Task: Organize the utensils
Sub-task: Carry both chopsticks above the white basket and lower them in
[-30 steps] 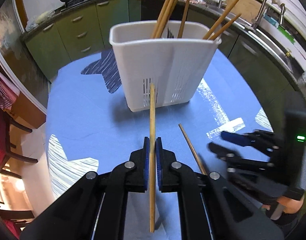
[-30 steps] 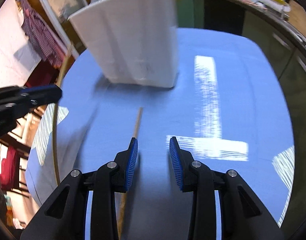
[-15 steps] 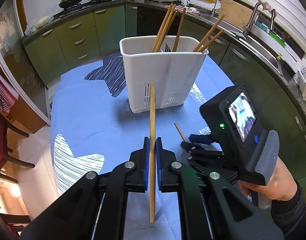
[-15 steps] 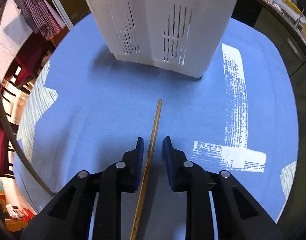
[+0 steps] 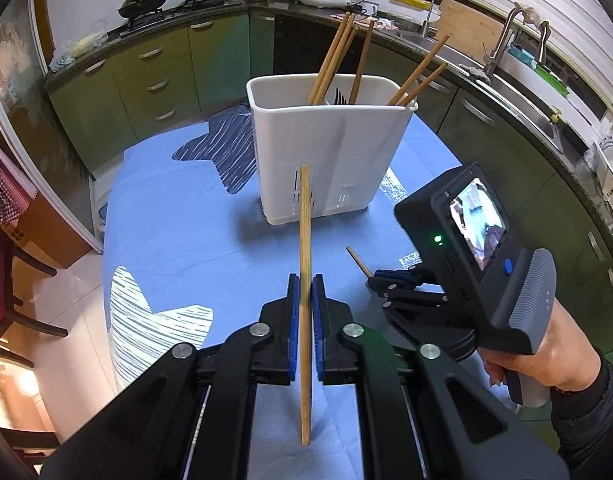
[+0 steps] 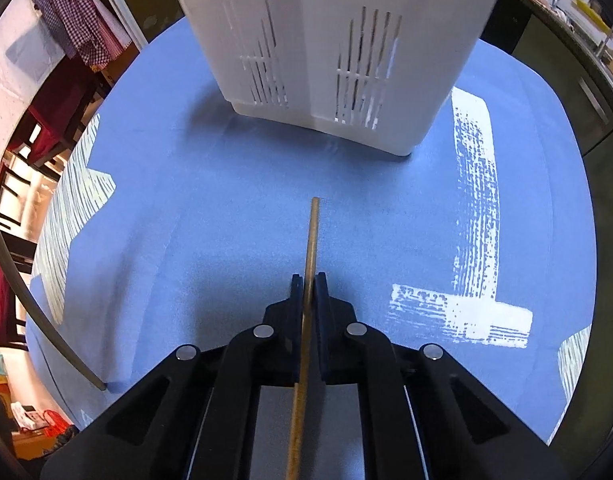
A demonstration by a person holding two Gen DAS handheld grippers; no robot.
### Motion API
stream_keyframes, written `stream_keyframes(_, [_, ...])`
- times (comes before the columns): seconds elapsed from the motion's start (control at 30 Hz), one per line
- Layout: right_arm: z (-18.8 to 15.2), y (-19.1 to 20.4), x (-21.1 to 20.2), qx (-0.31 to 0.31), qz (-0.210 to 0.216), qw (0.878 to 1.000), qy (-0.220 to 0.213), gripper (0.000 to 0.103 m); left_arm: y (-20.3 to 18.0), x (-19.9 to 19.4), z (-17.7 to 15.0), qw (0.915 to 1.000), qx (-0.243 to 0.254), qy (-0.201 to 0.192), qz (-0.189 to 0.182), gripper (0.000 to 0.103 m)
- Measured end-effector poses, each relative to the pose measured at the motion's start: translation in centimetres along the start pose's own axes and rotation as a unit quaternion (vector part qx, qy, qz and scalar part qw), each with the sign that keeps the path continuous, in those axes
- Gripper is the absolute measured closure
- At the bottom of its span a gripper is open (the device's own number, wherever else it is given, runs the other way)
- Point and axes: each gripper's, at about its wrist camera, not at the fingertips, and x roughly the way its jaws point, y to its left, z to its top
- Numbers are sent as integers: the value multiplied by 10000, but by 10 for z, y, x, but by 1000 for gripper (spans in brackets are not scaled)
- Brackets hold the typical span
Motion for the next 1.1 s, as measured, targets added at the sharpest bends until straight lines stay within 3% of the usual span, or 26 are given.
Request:
stream_keyframes(0.3, [-17,-4,-64,31,237,9961,-852,97,1,-13,-1,9999,17,-115,-1,97])
stream_keyframes(0.63, [-66,-14,-150,104,457,9801,-1931,97,-4,-38,-9,9992,164,-358,-51,97])
stream_keyframes(1.1, [-100,-16,-187,149,587,9689,-2401,97,-10,-62,-13,9979,309,-566,-13,97])
